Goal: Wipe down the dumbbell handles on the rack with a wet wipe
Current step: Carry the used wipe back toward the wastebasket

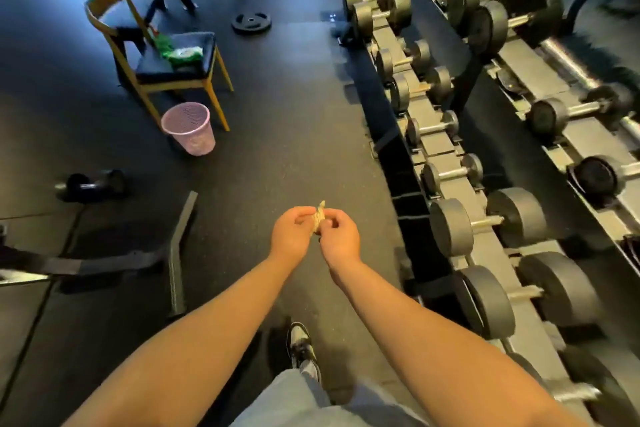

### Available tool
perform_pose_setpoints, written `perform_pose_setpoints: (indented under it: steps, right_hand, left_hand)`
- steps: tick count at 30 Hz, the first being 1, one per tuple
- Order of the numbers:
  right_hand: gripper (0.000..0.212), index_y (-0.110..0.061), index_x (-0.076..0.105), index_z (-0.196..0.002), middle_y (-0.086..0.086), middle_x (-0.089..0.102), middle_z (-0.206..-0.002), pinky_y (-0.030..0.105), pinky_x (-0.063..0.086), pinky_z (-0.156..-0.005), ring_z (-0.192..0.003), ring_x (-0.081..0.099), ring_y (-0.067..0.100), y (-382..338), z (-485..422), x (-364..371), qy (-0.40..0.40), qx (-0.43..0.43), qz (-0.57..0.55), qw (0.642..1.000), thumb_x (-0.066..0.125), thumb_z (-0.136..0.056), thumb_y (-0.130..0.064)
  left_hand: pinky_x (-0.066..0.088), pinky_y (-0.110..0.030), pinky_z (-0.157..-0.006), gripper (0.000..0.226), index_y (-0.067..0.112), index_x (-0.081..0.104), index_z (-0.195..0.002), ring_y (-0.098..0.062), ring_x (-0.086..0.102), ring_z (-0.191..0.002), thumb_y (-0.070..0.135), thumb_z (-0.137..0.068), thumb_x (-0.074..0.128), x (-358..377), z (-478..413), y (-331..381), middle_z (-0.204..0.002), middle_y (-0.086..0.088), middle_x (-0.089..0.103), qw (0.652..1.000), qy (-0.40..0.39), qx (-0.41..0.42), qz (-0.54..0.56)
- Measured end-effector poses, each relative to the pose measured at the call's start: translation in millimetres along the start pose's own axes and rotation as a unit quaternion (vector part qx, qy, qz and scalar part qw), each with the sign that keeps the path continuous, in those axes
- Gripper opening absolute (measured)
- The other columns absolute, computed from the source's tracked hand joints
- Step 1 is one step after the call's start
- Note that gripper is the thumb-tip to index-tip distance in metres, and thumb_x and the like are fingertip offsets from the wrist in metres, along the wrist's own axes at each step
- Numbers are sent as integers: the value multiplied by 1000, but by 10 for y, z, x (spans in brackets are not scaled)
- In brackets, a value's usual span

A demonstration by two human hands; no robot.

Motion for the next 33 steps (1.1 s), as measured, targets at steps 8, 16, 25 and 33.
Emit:
perform_pose_setpoints:
  steps: [8, 16, 25, 33]
  right_hand:
    - [28, -18, 70, -98, 2, 73, -97, 45, 55, -91, -94, 68, 20, -1050, -1529, 1487, -45, -5, 12, 999, 48, -95, -2]
    - [23, -20, 71, -103, -1, 73, -99, 46, 55, -92, -95, 68, 17, -1735, -3410, 3092, -131, -13, 25, 991, 54, -95, -7]
    - [24, -32, 70, -91, -8, 73, -92, 48, 58, -89, -90, 70, 13, -2660, -5039, 5033, -232, -5, 103, 967, 57, -95, -13]
    - [21, -28, 71, -94, -3, 74, -93, 48, 57, -88, -90, 71, 20, -3141, -6132, 6656, -287, -7, 166, 943, 60, -94, -11]
  left_hand:
    - [54, -30, -91, 21, 22, 69, -114, -15, 65, -104, 14, -97, 60, -1059, -1916, 269, -111, 2, 69, 997, 31, -58, 47]
    - [50, -26, -92, 27, 20, 67, -125, -13, 63, -111, 18, -98, 62, -1900, -4119, 127, -117, 4, 67, 985, 92, -115, 93]
    - [53, -29, -89, 18, 22, 70, -113, -7, 64, -99, 15, -98, 63, -3172, -6140, 111, -103, 10, 68, 959, 203, -169, 103]
    - [53, -29, -90, 25, 18, 71, -121, -10, 65, -104, 18, -96, 67, -4115, -7633, -503, -107, 11, 69, 925, 271, -216, 157]
Point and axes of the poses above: each hand's wrist, its own z-axis away from the middle knuckle, its own x-axis out of the palm, y = z × x, the point moved 6 cm from there along -z, towards the middle knuckle
